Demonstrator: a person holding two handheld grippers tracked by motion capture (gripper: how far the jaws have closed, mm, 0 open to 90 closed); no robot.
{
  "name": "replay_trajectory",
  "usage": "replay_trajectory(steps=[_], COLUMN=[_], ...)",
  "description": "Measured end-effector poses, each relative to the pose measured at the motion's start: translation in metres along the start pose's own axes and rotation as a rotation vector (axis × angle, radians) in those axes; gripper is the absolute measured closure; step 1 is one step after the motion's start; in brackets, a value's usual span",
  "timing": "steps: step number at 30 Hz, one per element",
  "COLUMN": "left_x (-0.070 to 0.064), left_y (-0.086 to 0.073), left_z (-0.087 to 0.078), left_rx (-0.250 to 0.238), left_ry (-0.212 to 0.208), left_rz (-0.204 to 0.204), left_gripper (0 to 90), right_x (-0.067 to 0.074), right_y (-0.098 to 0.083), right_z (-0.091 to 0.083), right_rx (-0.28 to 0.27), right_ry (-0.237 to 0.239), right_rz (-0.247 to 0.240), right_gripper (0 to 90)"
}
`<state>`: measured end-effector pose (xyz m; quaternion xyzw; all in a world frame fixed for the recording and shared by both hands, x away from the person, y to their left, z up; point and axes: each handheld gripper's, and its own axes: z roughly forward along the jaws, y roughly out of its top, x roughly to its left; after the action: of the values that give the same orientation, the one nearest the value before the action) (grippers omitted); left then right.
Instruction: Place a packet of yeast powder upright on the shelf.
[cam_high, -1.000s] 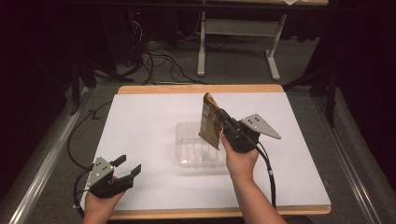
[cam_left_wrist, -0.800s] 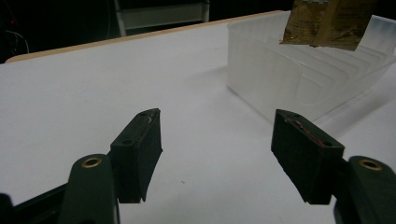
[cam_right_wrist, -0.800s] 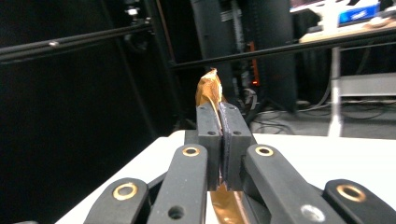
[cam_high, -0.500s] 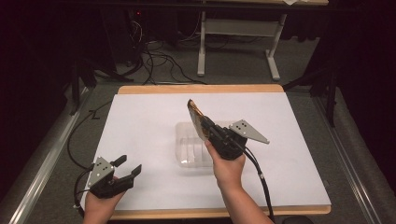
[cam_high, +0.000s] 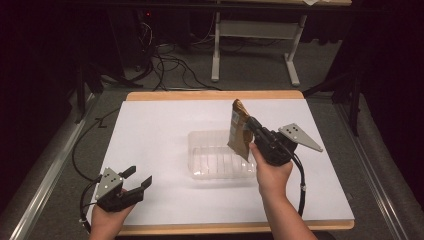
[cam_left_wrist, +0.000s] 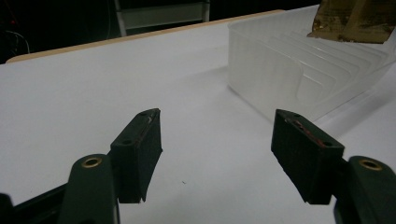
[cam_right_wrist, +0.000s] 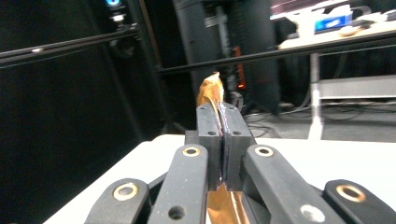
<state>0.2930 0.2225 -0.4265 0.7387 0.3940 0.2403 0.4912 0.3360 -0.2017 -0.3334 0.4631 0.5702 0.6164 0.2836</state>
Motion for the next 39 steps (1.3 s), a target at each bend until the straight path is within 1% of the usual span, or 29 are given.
replay_trajectory(steps=[2, 4, 9, 12, 18, 20, 22, 26, 28, 30, 31, 32, 33, 36, 37, 39], left_x=[-0.001, -0.001, 0.0, 0.001, 0.001, 0.002, 0.002, 0.002, 0.002, 0.001, 0.001, 0.001, 0.001, 0.001, 0.001, 0.0], left_y=[0.0, 0.0, 0.0, 0.0, 0.0, 0.0, 0.0, 0.0, 0.0, 0.0, -0.001, -0.001, -0.001, -0.001, -0.001, -0.001], left_z=[0.001, 0.001, 0.0, 0.0, -0.001, -0.001, -0.001, -0.001, -0.001, -0.001, -0.001, -0.001, -0.001, 0.001, 0.001, 0.002], left_rx=[0.002, 0.006, 0.002, 0.002, 0.0, -0.001, -0.001, 0.001, 0.003, 0.003, 0.004, 0.005, 0.005, 0.011, 0.013, 0.015], left_ry=[-0.001, -0.003, -0.001, -0.002, -0.004, -0.004, -0.005, -0.006, -0.006, -0.006, -0.006, -0.006, -0.006, -0.006, -0.006, -0.007], left_rz=[0.002, 0.002, -0.001, -0.002, 0.0, -0.002, -0.003, -0.002, 0.0, -0.001, -0.001, -0.001, 0.001, 0.002, 0.001, 0.004], left_gripper=[33.8, 33.8, 33.9, 33.8, 33.8, 33.9, 33.9, 33.9, 33.9, 33.9, 33.9, 33.9, 33.9, 33.9, 33.9, 33.9], right_x=[-0.004, -0.008, -0.007, -0.005, 0.0, 0.002, 0.003, 0.002, -0.002, -0.009, -0.012, -0.019, -0.024, -0.041, -0.045, -0.049], right_y=[-0.002, -0.005, -0.011, -0.016, -0.028, -0.031, -0.034, -0.038, -0.039, -0.037, -0.037, -0.036, -0.037, -0.041, -0.043, -0.046], right_z=[-0.002, -0.001, 0.005, 0.011, 0.023, 0.025, 0.026, 0.025, 0.023, 0.02, 0.019, 0.017, 0.016, 0.011, 0.01, 0.009], right_rx=[-0.004, 0.0, 0.012, 0.031, 0.071, 0.08, 0.084, 0.093, 0.091, 0.088, 0.089, 0.089, 0.089, 0.115, 0.119, 0.131], right_ry=[-0.032, -0.046, -0.043, -0.043, -0.037, -0.033, -0.031, -0.03, -0.041, -0.061, -0.069, -0.08, -0.086, -0.118, -0.123, -0.121], right_rz=[-0.011, -0.001, 0.012, 0.016, 0.004, 0.0, -0.017, -0.024, -0.025, -0.012, -0.001, 0.022, 0.031, 0.063, 0.076, 0.082], right_gripper=[89.6, 89.6, 89.6, 89.5, 89.3, 89.2, 89.2, 89.0, 89.1, 89.3, 89.3, 89.4, 89.5, 89.5, 89.7, 89.7])
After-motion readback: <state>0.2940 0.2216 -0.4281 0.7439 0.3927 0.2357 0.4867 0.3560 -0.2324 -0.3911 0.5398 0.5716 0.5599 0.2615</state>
